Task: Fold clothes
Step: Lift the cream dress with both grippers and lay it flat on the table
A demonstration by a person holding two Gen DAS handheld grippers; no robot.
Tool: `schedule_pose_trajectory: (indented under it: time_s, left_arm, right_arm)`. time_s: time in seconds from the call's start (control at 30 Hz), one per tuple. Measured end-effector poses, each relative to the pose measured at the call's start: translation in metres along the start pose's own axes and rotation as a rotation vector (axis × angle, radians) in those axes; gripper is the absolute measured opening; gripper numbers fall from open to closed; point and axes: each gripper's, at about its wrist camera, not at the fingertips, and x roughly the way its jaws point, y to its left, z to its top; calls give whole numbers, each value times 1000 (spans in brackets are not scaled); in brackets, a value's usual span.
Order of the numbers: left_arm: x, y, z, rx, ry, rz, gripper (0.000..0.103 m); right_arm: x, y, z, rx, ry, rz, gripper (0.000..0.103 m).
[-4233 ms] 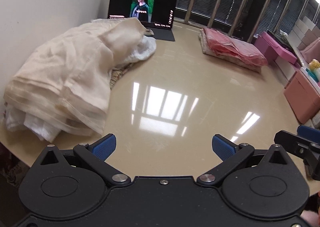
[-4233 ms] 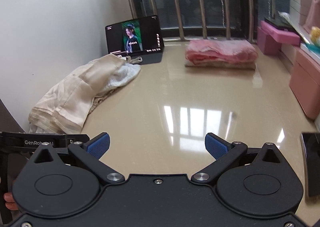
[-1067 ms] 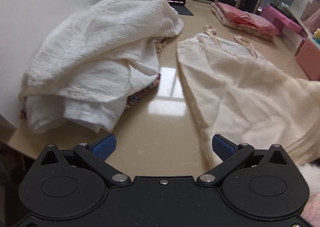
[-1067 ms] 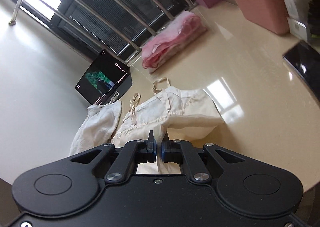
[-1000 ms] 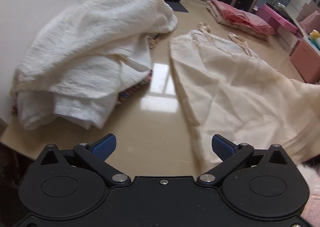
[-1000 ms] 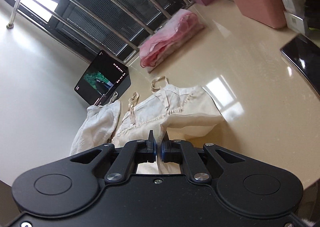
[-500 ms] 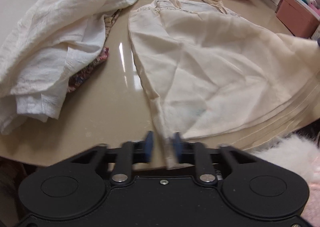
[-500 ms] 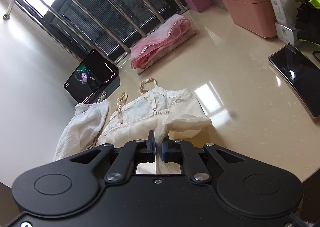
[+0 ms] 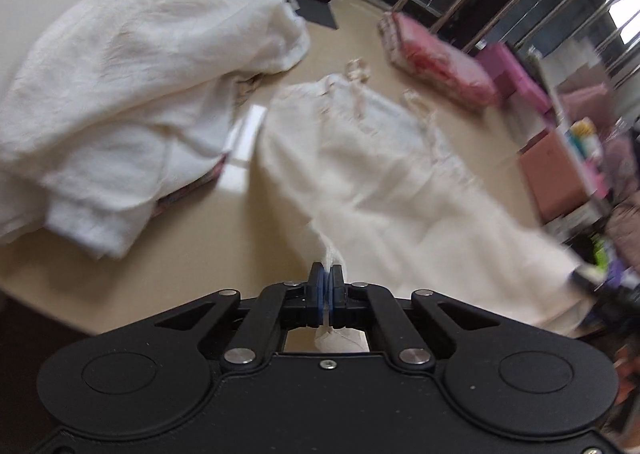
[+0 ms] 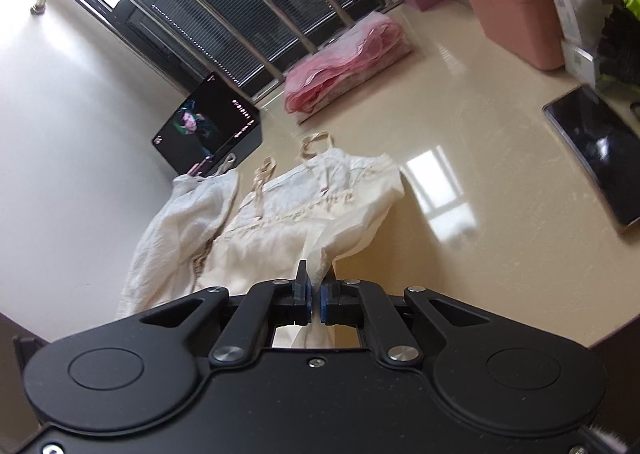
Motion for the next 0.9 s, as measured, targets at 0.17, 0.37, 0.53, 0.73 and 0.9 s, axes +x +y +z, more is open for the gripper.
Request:
schedule_pose_trajectory:
  time_s: [0.17, 0.37, 0.53, 0.73, 0.9]
  left_arm:
    - [15, -46, 102, 29, -88, -67, 2]
    - [-8, -140, 251, 49, -328, -56, 2]
    - [-75, -204, 284, 139, -535, -150, 2]
    - [-116, -209, 248, 246, -630, -196, 2]
    - [-108, -177, 195, 274, -593, -202, 2]
  right_arm:
    - [24, -7, 57, 100, -34, 53, 3]
    - [40, 44, 203, 152, -212, 126, 3]
    - [-3, 114, 278, 22, -395, 205, 3]
    - [-65, 136, 291, -152, -505, 220, 3]
    - [-86, 96, 256, -224, -479, 179, 3]
